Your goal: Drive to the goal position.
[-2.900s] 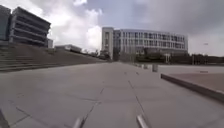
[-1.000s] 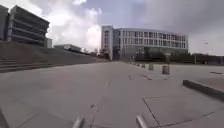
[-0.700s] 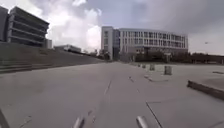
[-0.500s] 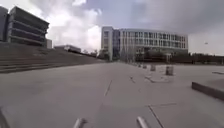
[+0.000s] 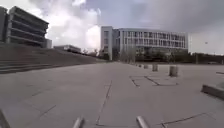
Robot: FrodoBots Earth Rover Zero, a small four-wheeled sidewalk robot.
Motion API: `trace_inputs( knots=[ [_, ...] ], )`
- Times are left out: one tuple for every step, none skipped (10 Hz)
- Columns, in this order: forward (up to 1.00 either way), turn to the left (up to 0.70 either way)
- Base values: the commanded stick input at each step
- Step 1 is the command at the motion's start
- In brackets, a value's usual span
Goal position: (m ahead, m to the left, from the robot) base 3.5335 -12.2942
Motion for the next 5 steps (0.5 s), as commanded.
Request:
trace_inputs(
  knots=[
    [0.70, -0.10],
    [0.70, -0.31],
    [0.70, -0.31],
    [0.70, -0.30],
    [0.70, -0.31]
  ],
)
